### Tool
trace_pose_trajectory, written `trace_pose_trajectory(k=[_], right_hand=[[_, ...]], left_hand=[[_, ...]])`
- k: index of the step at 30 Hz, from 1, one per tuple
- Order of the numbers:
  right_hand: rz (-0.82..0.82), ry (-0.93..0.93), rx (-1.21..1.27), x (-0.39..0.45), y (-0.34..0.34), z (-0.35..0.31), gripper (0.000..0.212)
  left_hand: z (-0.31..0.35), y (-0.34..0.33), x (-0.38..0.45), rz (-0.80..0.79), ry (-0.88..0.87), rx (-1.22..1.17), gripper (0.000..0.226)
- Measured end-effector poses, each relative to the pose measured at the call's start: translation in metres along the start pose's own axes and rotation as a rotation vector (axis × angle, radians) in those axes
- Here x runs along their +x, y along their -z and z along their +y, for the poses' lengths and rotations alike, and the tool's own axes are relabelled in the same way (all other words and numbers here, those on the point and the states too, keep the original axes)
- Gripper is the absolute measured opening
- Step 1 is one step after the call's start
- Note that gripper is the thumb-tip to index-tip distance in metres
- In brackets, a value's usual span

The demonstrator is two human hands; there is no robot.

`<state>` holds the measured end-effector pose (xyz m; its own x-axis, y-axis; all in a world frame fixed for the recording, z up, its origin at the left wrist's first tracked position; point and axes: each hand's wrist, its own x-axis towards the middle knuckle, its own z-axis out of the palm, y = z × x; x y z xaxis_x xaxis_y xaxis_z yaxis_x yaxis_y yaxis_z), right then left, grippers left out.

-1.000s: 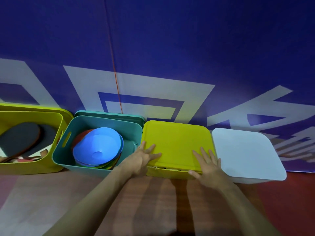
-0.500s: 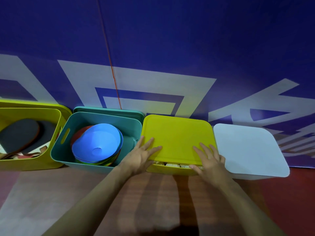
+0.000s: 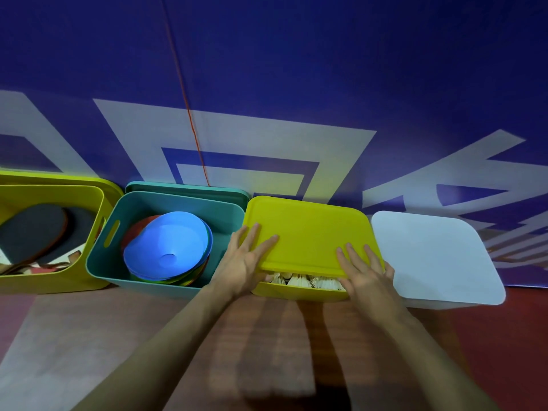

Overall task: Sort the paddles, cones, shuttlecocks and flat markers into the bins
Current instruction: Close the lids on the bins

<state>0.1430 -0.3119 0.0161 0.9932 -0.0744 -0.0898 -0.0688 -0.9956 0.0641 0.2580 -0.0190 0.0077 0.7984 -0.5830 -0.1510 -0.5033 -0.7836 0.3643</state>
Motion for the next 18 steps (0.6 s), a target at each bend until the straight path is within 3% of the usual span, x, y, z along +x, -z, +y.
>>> trace_pose_trajectory(k=[8, 18], right_hand=[[-0.056, -0.008, -0.068, -0.012, -0.011, -0.005, 0.062], [-0.133, -0.012, -0.099, -0.013, -0.021, -0.003, 0.067]], left_hand=[[-0.005, 0.002, 0.004, -0.146, -0.003, 0.127, 0.097], [-0.007, -0.005, -0.004, -0.131, -0.039, 0.139, 0.086]])
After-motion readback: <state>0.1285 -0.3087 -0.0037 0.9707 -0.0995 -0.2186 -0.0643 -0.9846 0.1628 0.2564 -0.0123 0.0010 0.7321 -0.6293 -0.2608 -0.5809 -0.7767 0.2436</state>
